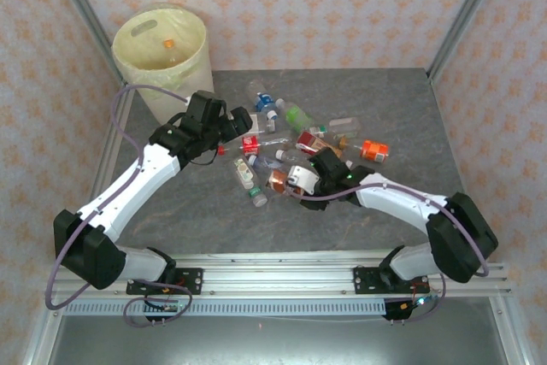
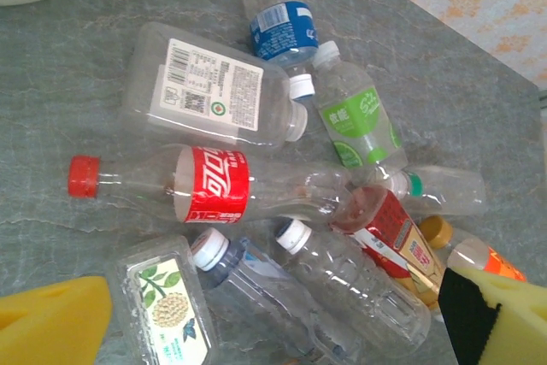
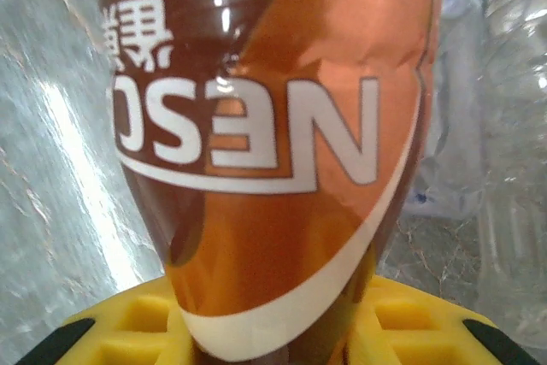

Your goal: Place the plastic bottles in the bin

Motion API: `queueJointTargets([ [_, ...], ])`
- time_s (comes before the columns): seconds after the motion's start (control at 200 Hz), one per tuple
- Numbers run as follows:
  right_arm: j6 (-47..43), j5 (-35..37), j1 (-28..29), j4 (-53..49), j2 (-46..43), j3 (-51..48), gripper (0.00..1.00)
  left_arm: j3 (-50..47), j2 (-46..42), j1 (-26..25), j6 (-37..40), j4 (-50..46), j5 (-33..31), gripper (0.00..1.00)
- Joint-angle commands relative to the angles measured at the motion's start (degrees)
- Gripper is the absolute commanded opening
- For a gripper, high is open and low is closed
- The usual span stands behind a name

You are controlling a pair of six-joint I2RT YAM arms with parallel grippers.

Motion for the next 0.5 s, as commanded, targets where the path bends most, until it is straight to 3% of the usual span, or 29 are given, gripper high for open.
queueJointTargets([
  [0.0, 9.37, -2.79, 0.21, 5.58, -2.66, -0.33, 0.2, -1.48, 0.07, -0.21, 0.65, 5.04, 3.91, 1.0],
  [0.125, 24.26, -3.47, -0.57, 12.79, -3.22, 0.74, 0.19, -4.82, -1.32, -0.21, 2.18, 14.73, 11.85, 1.0],
  [0.285, 39.73, -2.94, -0.55, 29.13, -3.84, -3.19, 0.15, -4.93, -1.32, -0.2, 2.57, 13.29, 10.59, 1.0],
  [0.395, 42.26, -2.31, -0.51, 31.45, -3.27, -3.39, 0.17, -5.35, -0.87, -0.28, 1.99, 13.16, 11.24, 1.0],
  [0.495, 40.59, -3.16, -0.11, 31.04, -2.44, -2.62, 0.19, -4.9, 0.66, -0.29, 1.24, 16.43, 19.16, 1.0],
])
